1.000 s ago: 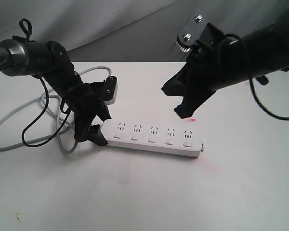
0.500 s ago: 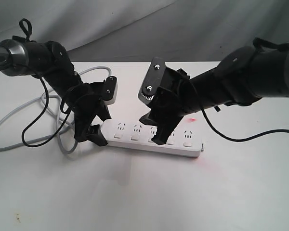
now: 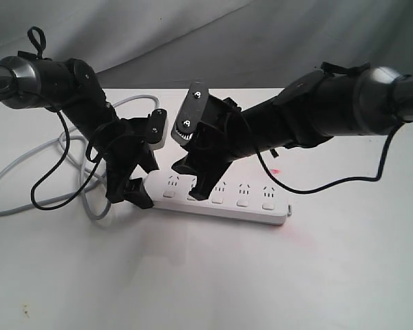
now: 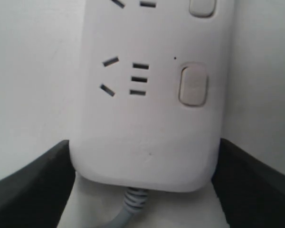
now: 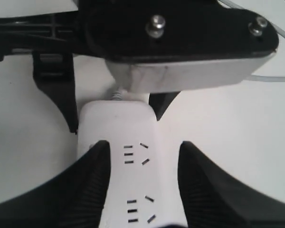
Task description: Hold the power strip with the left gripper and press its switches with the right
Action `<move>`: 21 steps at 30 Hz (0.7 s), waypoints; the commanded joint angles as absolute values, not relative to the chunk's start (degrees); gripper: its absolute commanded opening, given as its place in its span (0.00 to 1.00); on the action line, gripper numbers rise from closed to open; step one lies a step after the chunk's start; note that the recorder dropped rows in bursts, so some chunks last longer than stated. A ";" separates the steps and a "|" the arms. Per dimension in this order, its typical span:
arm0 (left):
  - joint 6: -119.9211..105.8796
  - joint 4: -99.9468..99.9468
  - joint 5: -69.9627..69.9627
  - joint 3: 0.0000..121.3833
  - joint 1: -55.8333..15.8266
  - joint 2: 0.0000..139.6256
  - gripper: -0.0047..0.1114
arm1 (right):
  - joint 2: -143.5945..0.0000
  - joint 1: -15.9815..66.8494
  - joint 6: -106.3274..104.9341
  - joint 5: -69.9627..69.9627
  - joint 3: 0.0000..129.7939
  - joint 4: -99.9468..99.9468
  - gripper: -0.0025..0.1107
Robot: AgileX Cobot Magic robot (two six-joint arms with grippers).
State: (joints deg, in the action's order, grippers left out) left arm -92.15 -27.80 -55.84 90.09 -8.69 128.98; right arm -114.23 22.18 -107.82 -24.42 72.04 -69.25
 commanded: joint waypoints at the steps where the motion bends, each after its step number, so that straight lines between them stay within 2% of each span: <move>1: -91.70 -28.20 -56.74 90.29 -8.58 128.90 0.48 | -116.71 22.97 -108.22 -26.43 75.83 -69.80 0.40; 21: -91.82 -28.20 -56.74 90.29 -8.58 128.90 0.48 | -121.92 24.05 -116.69 -26.83 77.77 -69.60 0.40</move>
State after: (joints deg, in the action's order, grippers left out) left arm -92.15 -27.80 -55.84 90.09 -8.69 128.98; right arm -121.73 23.93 -114.46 -26.39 77.22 -69.38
